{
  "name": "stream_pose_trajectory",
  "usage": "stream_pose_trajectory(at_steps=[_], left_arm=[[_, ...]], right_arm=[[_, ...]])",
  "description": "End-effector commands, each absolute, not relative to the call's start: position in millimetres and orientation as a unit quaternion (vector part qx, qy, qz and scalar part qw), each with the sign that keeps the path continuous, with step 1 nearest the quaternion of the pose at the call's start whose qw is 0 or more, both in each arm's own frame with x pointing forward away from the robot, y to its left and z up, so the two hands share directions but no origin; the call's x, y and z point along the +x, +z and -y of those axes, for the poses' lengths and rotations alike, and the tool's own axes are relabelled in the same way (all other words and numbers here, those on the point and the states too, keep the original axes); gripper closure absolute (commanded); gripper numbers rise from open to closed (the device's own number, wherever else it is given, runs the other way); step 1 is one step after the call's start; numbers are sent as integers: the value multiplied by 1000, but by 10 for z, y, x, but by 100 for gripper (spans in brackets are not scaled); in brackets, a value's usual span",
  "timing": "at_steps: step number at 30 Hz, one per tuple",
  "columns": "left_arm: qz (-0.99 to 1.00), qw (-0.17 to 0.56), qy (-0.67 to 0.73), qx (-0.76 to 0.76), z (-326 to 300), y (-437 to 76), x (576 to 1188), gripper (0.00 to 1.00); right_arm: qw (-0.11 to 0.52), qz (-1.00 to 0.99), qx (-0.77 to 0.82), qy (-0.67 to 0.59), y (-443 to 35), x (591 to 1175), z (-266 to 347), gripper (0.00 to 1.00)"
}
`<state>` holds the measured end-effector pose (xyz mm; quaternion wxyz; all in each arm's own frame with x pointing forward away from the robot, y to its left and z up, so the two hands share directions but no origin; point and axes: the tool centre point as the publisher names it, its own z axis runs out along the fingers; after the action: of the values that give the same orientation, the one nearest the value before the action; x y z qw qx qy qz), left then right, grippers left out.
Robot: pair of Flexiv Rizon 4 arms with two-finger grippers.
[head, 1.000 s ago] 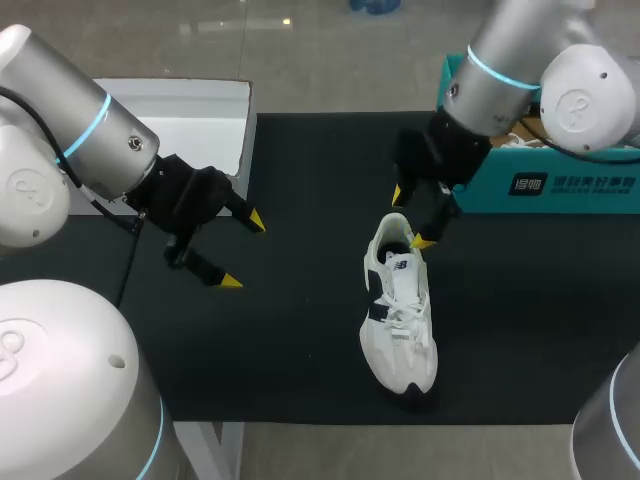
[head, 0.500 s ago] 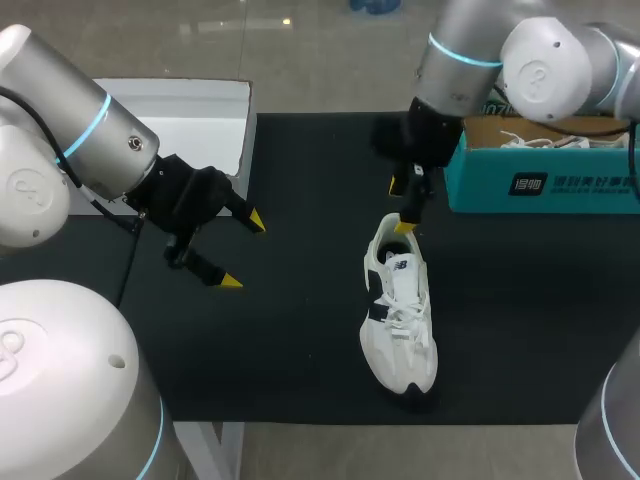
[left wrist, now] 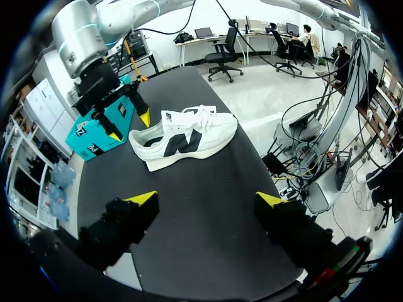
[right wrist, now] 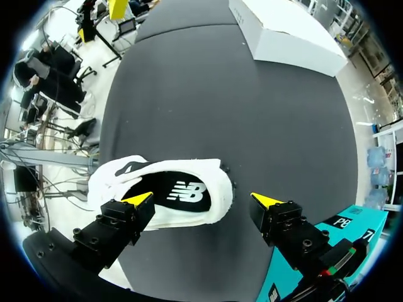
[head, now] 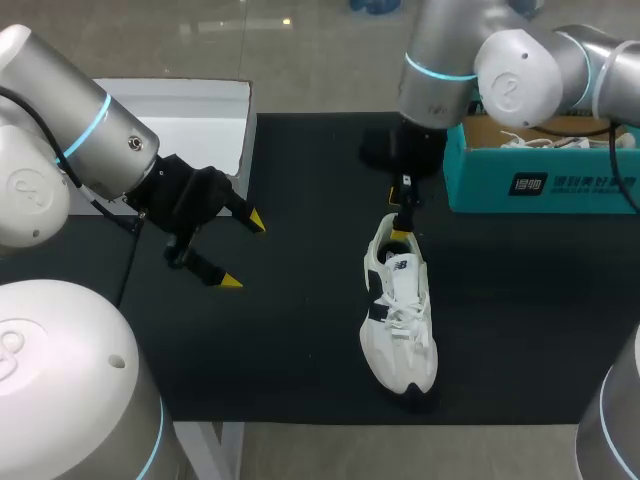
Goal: Take the shoe out of the shoebox, open the shoe tongue, remove and reinsert the insole, then place the shoe into the shoebox
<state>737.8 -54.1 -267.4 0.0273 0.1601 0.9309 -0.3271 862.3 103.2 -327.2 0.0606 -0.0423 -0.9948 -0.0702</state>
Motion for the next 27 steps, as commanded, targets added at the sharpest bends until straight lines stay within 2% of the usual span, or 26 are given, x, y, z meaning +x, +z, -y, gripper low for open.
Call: stream_pose_trajectory(at_steps=[1, 27], left_arm=[[-931, 27, -325, 160, 549, -2680, 7380, 0], [-931, 27, -325, 160, 549, -2680, 7380, 0]], right_arm=[[58, 994, -47, -74, -3378, 8617, -1012, 0], [52, 995, -61, -61, -3679, 8800, -972, 0]])
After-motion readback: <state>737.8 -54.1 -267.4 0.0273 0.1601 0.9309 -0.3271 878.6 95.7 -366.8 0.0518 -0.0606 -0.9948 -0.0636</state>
